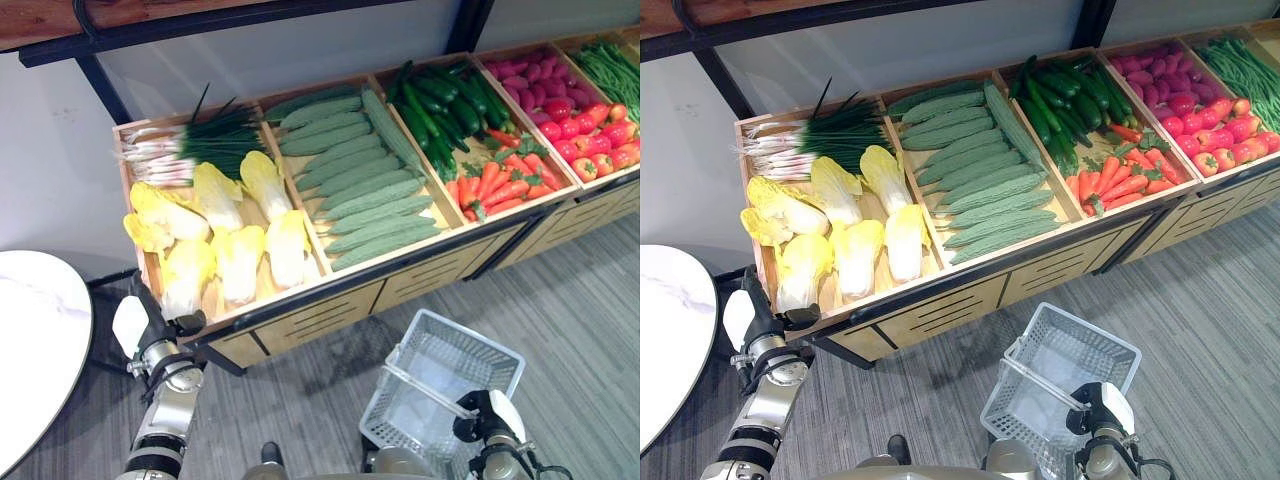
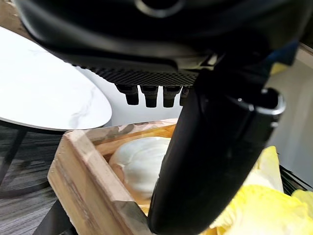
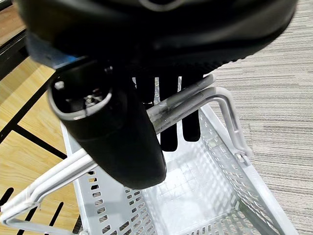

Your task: Get the vegetables into the basket

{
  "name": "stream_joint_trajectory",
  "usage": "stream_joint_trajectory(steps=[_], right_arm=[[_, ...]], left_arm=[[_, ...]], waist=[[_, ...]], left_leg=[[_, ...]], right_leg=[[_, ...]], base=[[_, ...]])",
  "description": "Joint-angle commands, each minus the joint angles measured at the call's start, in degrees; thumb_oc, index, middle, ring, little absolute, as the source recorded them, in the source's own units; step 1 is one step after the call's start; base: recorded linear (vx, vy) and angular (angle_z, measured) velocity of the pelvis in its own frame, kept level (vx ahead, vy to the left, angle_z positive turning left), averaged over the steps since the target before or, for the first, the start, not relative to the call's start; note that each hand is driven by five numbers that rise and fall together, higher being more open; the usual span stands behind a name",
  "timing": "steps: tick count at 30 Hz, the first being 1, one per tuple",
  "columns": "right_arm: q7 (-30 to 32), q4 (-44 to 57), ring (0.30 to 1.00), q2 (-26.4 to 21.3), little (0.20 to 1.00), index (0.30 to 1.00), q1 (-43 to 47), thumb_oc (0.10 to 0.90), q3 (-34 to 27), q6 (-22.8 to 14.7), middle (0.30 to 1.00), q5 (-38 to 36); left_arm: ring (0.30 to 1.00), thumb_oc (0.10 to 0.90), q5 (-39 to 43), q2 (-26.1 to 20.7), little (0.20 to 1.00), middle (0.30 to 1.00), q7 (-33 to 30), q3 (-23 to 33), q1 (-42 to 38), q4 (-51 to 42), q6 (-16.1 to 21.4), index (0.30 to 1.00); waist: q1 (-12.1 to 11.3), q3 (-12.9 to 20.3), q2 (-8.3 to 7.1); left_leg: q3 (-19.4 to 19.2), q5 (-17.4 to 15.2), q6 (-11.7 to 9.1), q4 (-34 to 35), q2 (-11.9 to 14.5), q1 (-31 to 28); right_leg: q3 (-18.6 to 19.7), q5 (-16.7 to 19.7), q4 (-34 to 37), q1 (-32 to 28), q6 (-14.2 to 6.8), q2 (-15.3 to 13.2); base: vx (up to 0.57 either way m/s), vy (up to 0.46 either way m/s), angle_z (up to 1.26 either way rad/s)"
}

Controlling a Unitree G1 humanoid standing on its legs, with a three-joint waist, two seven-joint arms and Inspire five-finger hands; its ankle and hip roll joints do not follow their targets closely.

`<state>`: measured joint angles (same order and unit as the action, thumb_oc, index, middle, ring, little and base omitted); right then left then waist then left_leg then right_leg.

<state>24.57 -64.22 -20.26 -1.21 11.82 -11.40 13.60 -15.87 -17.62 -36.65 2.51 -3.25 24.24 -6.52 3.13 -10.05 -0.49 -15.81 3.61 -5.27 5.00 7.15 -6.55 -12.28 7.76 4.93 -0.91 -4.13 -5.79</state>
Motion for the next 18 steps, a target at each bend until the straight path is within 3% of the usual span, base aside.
stream_joint_trajectory(steps=[1,4,7,14,16,18], right_arm=[[1.18,0.42,0.300,-0.72,0.300,0.300,2.59,0.400,1.98,-3.18,0.300,0.35],[1.16,0.42,0.300,-0.71,0.300,0.300,2.54,0.400,1.92,-3.23,0.300,0.41],[1.14,0.62,0.300,-0.76,0.300,0.300,2.44,0.400,2.00,-3.09,0.300,0.58],[0.41,0.79,0.300,-1.00,0.300,0.300,2.04,0.400,1.72,-3.03,0.300,0.59],[0.13,0.91,0.300,-1.04,0.300,0.300,2.11,0.400,1.69,-2.92,0.300,0.59],[-0.16,1.15,0.300,-1.20,0.300,0.300,2.23,0.400,1.56,-2.76,0.300,0.56]], left_arm=[[1.000,0.900,-7.27,-7.02,1.000,1.000,-1.14,0.22,-3.46,-4.85,2.47,1.000],[1.000,0.900,-7.93,-7.08,1.000,1.000,-1.10,0.12,-3.46,-4.88,2.16,1.000],[0.857,0.798,-9.27,-7.09,0.857,0.857,-0.56,0.21,-3.57,-3.83,0.18,0.857],[0.665,0.661,-12.65,-7.93,0.665,0.665,2.34,0.34,-3.38,-2.10,-2.62,0.665],[0.585,0.604,-13.32,-8.13,0.585,0.585,3.26,0.12,-3.47,-1.36,-3.18,0.585],[0.448,0.506,-15.07,-8.86,0.448,0.448,4.92,-0.48,-3.75,-0.26,-4.19,0.448]], waist=[[0.53,1.90,-3.30],[0.58,1.93,-3.26],[0.69,1.95,-3.23],[0.82,2.01,-3.33],[0.88,2.01,-3.42],[0.99,1.90,-3.41]], left_leg=[[0.35,-4.59,-1.02,0.00,0.57,0.13],[0.28,-4.66,-1.02,0.00,0.55,0.03],[0.19,-4.68,-0.96,0.00,0.51,-0.05],[0.19,-4.80,-0.96,0.00,0.53,-0.11],[0.13,-4.87,-0.92,0.00,0.50,-0.22],[0.09,-4.91,-0.90,0.00,0.46,-0.22]], right_leg=[[1.98,-2.14,0.07,-1.60,-6.26,-5.87],[2.01,-2.17,0.07,-1.64,-6.29,-5.90],[2.11,-2.13,0.07,-1.71,-6.27,-5.94],[2.02,-2.21,0.07,-1.72,-6.24,-5.92],[2.08,-2.25,0.07,-1.71,-6.26,-5.90],[2.20,-2.23,0.07,-1.64,-6.30,-5.86]], base=[[0.00,0.000,0.00],[0.01,0.001,-0.03],[0.01,0.001,-0.05],[0.00,0.000,0.00],[0.00,0.000,0.00],[0.00,0.000,0.00]])
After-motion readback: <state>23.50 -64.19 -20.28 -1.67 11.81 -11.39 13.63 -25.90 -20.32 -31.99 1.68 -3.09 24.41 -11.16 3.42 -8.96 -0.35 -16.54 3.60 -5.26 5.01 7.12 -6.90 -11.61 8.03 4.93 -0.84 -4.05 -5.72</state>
